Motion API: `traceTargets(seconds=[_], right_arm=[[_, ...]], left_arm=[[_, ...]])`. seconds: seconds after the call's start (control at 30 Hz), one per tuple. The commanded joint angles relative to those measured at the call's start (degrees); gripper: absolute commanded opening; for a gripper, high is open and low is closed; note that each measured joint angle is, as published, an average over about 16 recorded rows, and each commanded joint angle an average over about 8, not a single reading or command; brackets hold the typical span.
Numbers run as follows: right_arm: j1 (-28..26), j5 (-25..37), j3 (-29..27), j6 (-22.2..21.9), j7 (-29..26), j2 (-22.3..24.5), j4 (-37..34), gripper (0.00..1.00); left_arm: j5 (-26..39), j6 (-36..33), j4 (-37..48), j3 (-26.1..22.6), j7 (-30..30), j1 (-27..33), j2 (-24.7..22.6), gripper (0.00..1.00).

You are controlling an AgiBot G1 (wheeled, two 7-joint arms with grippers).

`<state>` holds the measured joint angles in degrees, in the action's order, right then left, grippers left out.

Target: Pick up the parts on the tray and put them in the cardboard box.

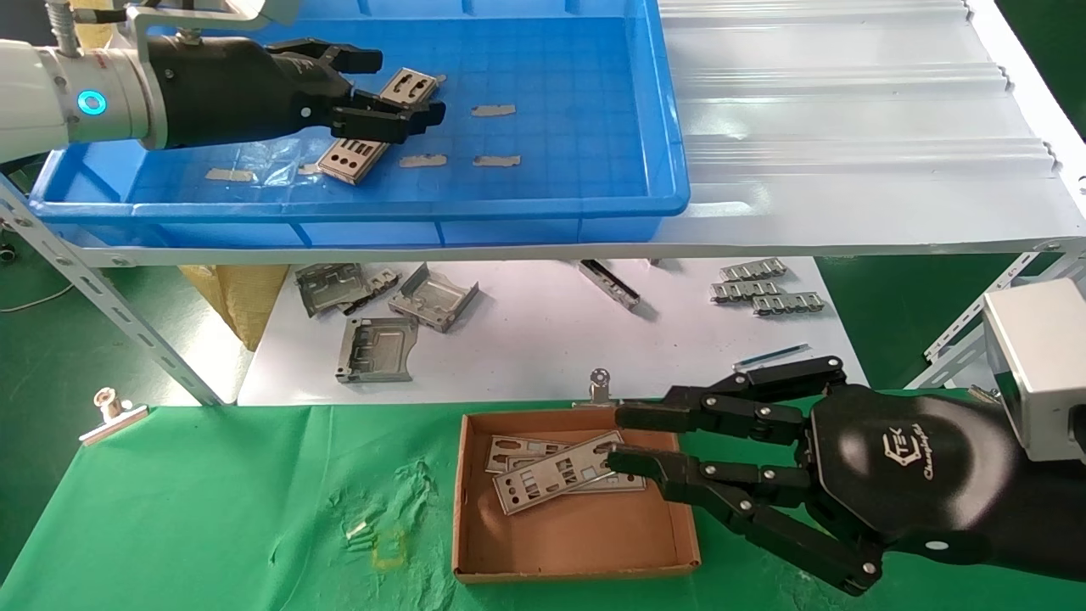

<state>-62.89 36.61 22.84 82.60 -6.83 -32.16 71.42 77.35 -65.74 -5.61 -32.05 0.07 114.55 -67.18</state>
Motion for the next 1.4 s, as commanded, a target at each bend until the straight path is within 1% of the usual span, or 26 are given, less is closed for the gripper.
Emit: traceTargets(seconds=[0.03, 0.27, 0.3, 0.33, 0.37, 0.53, 0.57, 0.6, 0.63, 1.13, 1.4], right_arm=[[0.0, 0.0, 0.0, 0.0, 0.0, 0.0, 0.0, 1.0], [0.0, 0.0, 0.0, 0.0, 0.0, 0.0, 0.0, 1.0], [0.0, 0.0, 0.0, 0.0, 0.0, 0.0, 0.0, 1.0], [0.0, 0.0, 0.0, 0.0, 0.0, 0.0, 0.0, 1.0], [0.0, 0.0, 0.0, 0.0, 0.0, 0.0, 0.0, 1.0], [0.0, 0.0, 0.0, 0.0, 0.0, 0.0, 0.0, 1.0], [0.0, 0.0, 0.0, 0.0, 0.0, 0.0, 0.0, 1.0], [0.0, 0.0, 0.0, 0.0, 0.0, 0.0, 0.0, 1.0], [0.0, 0.0, 0.0, 0.0, 0.0, 0.0, 0.0, 1.0], [0.0, 0.0, 0.0, 0.0, 0.0, 0.0, 0.0, 1.0], [0.0, 0.0, 0.01, 0.0, 0.0, 0.0, 0.0, 1.0]], left_arm=[[0.57, 0.96, 1.2, -0.35, 0.08, 0.61, -0.64, 1.0], [1.85, -0.14, 3.65, -1.25, -0.74, 1.92, -0.49, 0.99], [1.9, -0.16, 3.94, -1.29, -0.87, 1.99, -0.44, 0.97], [1.93, -0.09, 4.21, -1.31, -0.99, 2.02, -0.42, 0.91], [1.94, 0.05, 4.44, -1.32, -1.09, 2.04, -0.44, 0.82], [1.87, 1.15, 5.05, -1.26, -1.12, 1.88, -0.82, 0.2], [1.84, 1.42, 5.11, -1.24, -1.05, 1.82, -0.9, 0.1], [1.83, 1.68, 5.14, -1.23, -0.97, 1.76, -0.99, 0.03], [1.82, 1.97, 5.17, -1.22, -0.87, 1.69, -1.08, 0.0], [1.34, 8.87, 5.66, -0.88, -0.01, 1.35, -2.83, 0.0], [2.12, 8.49, 6.04, -1.41, -1.05, 1.57, -3.55, 0.01]])
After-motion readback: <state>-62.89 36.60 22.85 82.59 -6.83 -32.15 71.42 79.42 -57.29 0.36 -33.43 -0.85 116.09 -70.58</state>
